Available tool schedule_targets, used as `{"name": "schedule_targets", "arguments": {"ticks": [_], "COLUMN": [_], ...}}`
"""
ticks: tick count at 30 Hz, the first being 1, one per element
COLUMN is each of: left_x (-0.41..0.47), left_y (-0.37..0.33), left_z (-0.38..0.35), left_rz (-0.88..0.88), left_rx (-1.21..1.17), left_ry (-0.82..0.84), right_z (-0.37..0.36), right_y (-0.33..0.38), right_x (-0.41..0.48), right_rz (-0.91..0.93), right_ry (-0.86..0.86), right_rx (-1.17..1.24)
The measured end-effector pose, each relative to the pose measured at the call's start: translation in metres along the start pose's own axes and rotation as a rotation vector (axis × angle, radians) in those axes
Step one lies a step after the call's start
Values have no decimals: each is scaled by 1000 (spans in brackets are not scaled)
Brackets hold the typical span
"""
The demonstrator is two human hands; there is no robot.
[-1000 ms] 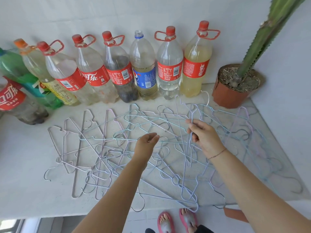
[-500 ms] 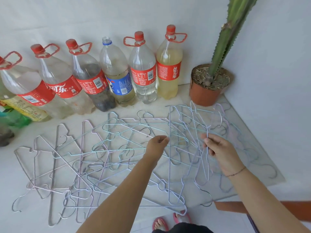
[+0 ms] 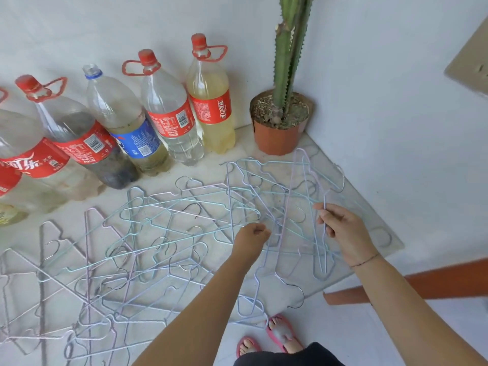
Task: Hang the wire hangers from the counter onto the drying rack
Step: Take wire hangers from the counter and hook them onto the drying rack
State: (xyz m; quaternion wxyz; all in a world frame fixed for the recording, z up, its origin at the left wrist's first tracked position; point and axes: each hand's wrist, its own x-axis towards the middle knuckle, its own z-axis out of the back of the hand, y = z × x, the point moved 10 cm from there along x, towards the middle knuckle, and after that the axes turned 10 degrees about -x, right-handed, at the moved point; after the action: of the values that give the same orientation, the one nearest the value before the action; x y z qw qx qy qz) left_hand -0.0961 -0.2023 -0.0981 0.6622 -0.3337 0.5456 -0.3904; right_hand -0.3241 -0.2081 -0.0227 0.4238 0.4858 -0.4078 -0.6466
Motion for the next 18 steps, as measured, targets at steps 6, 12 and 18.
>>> {"name": "schedule_targets", "arguments": {"ticks": [6, 12, 18], "left_x": [-5, -3, 6], "left_y": [-28, -42, -46], "left_z": [-30, -84, -121], "left_rz": [-123, -144, -140], "left_rx": [106, 192, 279], "left_ry": [27, 182, 244], "right_z": [30, 63, 94], "right_y": [-9, -16, -34], "right_x": [0, -9, -16], "right_rz": [-20, -37, -87], "right_ry": [-79, -135, -216], "right_rx": [11, 36, 56]}}
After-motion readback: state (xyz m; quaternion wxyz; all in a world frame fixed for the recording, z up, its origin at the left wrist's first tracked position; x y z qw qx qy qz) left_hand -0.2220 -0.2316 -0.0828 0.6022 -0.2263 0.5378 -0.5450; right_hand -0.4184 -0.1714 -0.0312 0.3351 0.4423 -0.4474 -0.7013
